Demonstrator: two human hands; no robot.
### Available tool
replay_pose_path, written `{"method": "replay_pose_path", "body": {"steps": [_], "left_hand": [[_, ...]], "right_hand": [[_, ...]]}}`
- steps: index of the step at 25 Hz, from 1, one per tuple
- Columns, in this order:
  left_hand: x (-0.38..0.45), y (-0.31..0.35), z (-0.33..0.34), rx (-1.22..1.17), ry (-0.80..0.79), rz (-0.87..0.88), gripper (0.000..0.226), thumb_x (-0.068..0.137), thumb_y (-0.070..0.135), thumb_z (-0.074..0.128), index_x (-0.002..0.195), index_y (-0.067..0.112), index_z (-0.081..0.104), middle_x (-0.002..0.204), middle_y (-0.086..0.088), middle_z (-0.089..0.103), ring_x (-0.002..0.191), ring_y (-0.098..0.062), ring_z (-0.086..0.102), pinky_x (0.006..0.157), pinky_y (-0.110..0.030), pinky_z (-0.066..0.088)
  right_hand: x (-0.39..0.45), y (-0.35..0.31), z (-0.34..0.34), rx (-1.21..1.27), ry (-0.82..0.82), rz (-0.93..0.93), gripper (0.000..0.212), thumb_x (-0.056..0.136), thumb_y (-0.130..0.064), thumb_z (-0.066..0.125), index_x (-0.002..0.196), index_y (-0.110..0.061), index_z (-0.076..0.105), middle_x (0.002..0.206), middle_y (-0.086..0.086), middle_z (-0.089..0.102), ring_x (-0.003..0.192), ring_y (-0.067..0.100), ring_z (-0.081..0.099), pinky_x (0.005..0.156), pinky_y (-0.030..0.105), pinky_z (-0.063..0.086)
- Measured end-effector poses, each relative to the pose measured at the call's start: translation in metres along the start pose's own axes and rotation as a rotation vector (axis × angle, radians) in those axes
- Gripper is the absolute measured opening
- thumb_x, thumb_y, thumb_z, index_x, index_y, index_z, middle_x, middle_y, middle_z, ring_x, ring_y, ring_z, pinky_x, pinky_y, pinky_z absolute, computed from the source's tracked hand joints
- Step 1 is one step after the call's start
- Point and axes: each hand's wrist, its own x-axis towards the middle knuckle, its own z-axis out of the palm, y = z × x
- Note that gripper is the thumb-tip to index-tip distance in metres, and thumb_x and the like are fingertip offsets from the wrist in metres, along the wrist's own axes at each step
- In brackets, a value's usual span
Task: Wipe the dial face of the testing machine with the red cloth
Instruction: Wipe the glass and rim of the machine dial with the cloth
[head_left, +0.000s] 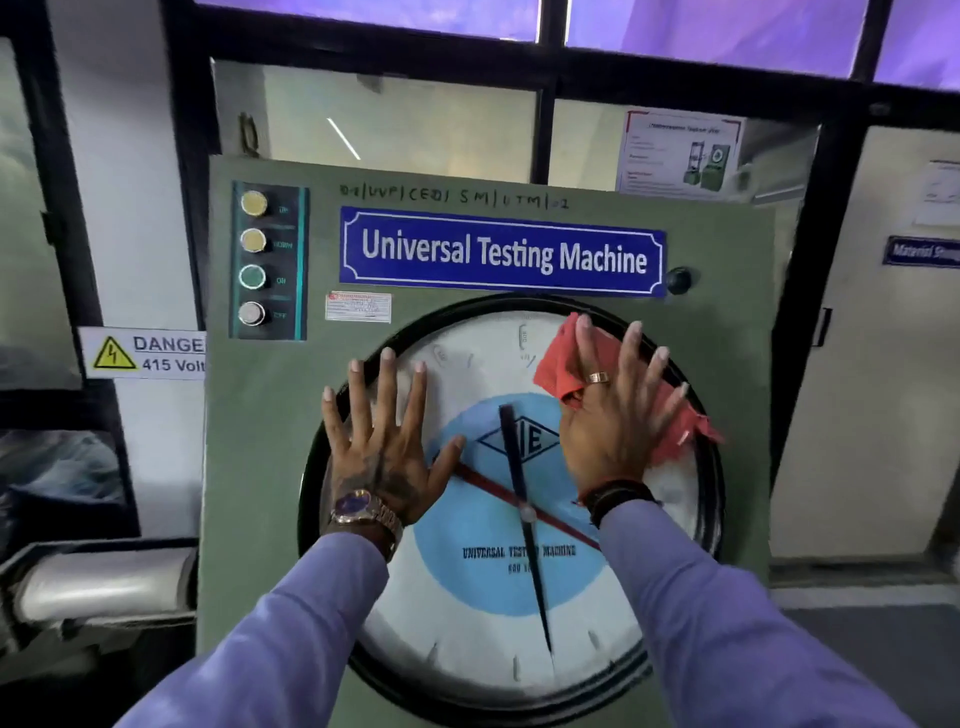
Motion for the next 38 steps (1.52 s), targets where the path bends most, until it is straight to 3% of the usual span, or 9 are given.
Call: {"method": "replay_pose_path", "body": {"steps": [2, 5, 11, 16, 20, 25, 30, 36, 38], "left_hand": [[-0.008, -0.004, 0.017, 0.014, 0.033, -0.014, 0.096, 0.096, 0.083, 0.036, 0.173, 0.028, 0.016, 0.183, -0.009, 0.004, 0.167, -0.043, 0.000, 0.131, -0.070, 0.003], [-0.015, -0.012, 0.036, -0.010, 0.110, -0.007, 0.098, 0.095, 0.083, 0.037, 0.173, 0.029, 0.013, 0.183, -0.007, 0.006, 0.168, -0.038, 0.001, 0.132, -0.063, 0.002], [-0.028, -0.021, 0.048, 0.007, 0.175, -0.007, 0.106, 0.091, 0.086, 0.039, 0.173, 0.022, 0.018, 0.182, -0.009, 0.010, 0.169, -0.033, 0.007, 0.134, -0.054, 0.008], [-0.027, -0.015, 0.043, 0.001, 0.102, -0.019, 0.121, 0.081, 0.098, 0.039, 0.173, 0.026, 0.010, 0.183, -0.008, 0.005, 0.169, -0.034, 0.002, 0.134, -0.056, 0.002], [-0.028, -0.014, 0.040, -0.030, 0.091, -0.041, 0.127, 0.075, 0.103, 0.040, 0.173, 0.028, 0.009, 0.183, -0.007, 0.003, 0.169, -0.033, 0.001, 0.134, -0.057, 0.002], [-0.028, -0.010, 0.035, -0.029, 0.033, -0.044, 0.134, 0.071, 0.108, 0.033, 0.173, 0.026, 0.005, 0.183, -0.010, -0.003, 0.169, -0.036, -0.004, 0.134, -0.061, 0.001], [-0.025, 0.000, 0.032, -0.025, 0.033, -0.063, 0.137, 0.070, 0.107, 0.035, 0.173, 0.020, 0.009, 0.182, -0.015, 0.001, 0.168, -0.039, -0.002, 0.133, -0.066, 0.004], [-0.021, 0.004, 0.024, -0.041, -0.053, -0.098, 0.140, 0.067, 0.107, 0.040, 0.173, 0.026, -0.002, 0.182, -0.013, -0.011, 0.167, -0.040, -0.012, 0.133, -0.068, 0.001], [-0.021, 0.006, 0.022, -0.052, -0.057, -0.097, 0.140, 0.068, 0.106, 0.042, 0.173, 0.025, -0.001, 0.182, -0.012, -0.011, 0.167, -0.038, -0.014, 0.133, -0.066, 0.000]], "right_hand": [[0.006, 0.003, 0.029, 0.001, -0.092, -0.027, 0.097, 0.091, -0.060, 0.064, 0.165, -0.055, 0.000, 0.180, 0.009, 0.000, 0.162, 0.048, 0.000, 0.121, 0.079, 0.005], [0.011, -0.002, 0.057, 0.066, 0.036, -0.007, 0.091, 0.086, -0.094, 0.029, 0.165, -0.056, 0.006, 0.180, 0.007, 0.000, 0.162, 0.047, -0.004, 0.120, 0.080, -0.001], [0.022, -0.048, 0.069, 0.040, 0.157, -0.607, 0.060, 0.105, -0.070, 0.025, 0.163, -0.060, 0.014, 0.180, -0.003, 0.008, 0.164, 0.040, 0.006, 0.118, 0.081, 0.006], [0.035, -0.006, 0.064, 0.077, 0.192, -0.190, 0.064, 0.105, -0.069, 0.030, 0.164, -0.058, 0.009, 0.180, 0.003, 0.004, 0.163, 0.045, 0.002, 0.115, 0.084, 0.006], [0.025, -0.054, 0.064, 0.026, 0.158, -0.649, 0.067, 0.100, -0.074, 0.037, 0.162, -0.060, 0.016, 0.180, -0.001, 0.009, 0.163, 0.041, 0.006, 0.116, 0.084, 0.003], [0.045, 0.025, 0.061, 0.089, 0.237, -0.061, 0.068, 0.102, -0.074, 0.031, 0.165, -0.055, 0.013, 0.180, 0.006, 0.007, 0.163, 0.044, 0.005, 0.114, 0.085, 0.009], [0.035, -0.038, 0.064, 0.050, 0.160, -0.548, 0.071, 0.098, -0.078, 0.036, 0.164, -0.057, 0.016, 0.180, 0.000, 0.009, 0.164, 0.040, 0.005, 0.117, 0.083, 0.001], [0.040, 0.033, 0.062, 0.174, 0.212, 0.058, 0.069, 0.101, -0.076, 0.031, 0.164, -0.056, 0.013, 0.180, 0.007, 0.007, 0.163, 0.044, 0.004, 0.114, 0.085, 0.010], [0.034, -0.014, 0.062, 0.138, 0.160, -0.101, 0.072, 0.099, -0.079, 0.031, 0.165, -0.055, 0.013, 0.180, 0.006, 0.006, 0.163, 0.045, 0.003, 0.116, 0.085, 0.005]]}}
